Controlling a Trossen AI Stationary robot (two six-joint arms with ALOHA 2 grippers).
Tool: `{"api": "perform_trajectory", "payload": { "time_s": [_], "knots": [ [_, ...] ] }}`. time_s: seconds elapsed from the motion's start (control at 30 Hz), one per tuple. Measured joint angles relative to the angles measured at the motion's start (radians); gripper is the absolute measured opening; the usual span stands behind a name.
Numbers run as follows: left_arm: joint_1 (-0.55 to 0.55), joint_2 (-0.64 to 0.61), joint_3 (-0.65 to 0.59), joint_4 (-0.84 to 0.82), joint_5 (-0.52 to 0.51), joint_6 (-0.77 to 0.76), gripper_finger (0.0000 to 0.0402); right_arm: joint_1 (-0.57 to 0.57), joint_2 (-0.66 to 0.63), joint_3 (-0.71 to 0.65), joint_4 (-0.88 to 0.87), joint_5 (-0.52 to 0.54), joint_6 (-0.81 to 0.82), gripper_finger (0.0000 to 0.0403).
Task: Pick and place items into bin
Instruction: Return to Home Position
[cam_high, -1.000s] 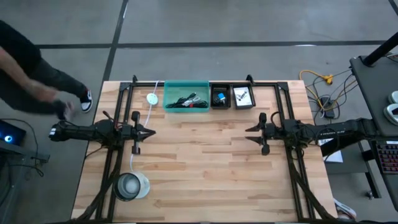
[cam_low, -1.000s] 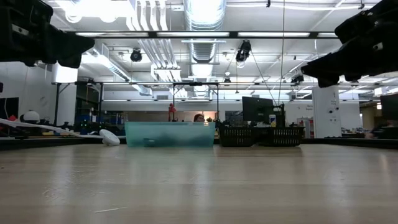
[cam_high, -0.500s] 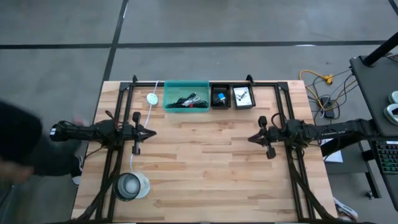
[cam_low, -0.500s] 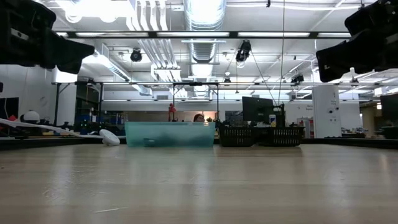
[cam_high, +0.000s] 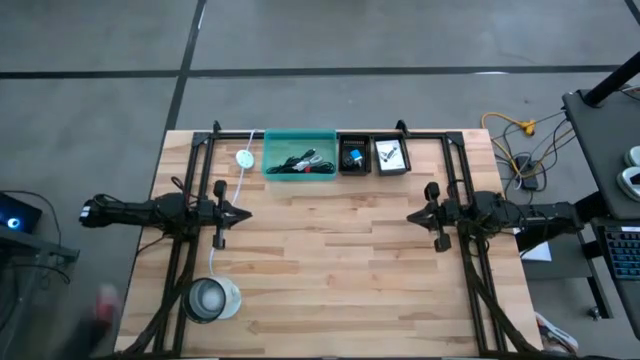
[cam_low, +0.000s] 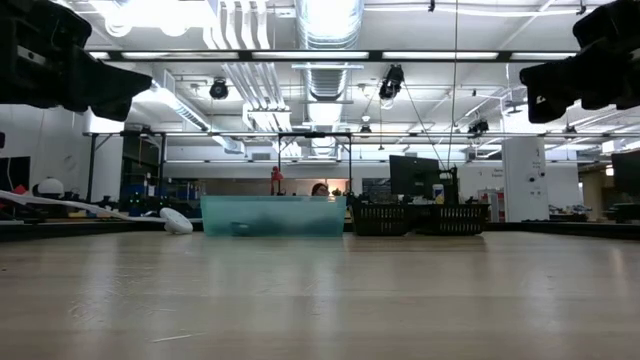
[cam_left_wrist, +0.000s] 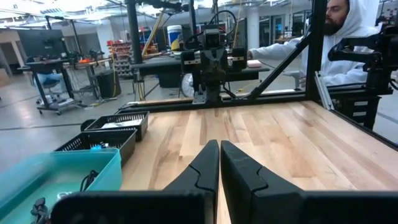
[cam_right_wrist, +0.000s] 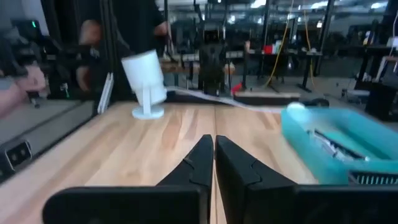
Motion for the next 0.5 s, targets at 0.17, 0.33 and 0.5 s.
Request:
{"api": "perform_trajectory", "payload": {
  "time_s": [0.17, 0.33, 0.5],
  "knots": [
    [0.0, 0.0, 0.0, 0.001, -0.002, -0.003, 0.0, 0.002, 0.011, 0.002, -0.007, 0.017, -0.007, 0.0009],
    [0.0, 0.001, 0.0, 0.001, -0.002, -0.023, 0.0, 0.002, 0.021, 0.002, -0.008, 0.023, -0.01, 0.0009],
    [0.0, 0.0, 0.0, 0.002, -0.002, -0.033, 0.0, 0.002, 0.015, 0.002, -0.007, 0.023, -0.026, 0.0009]
  ]
}}
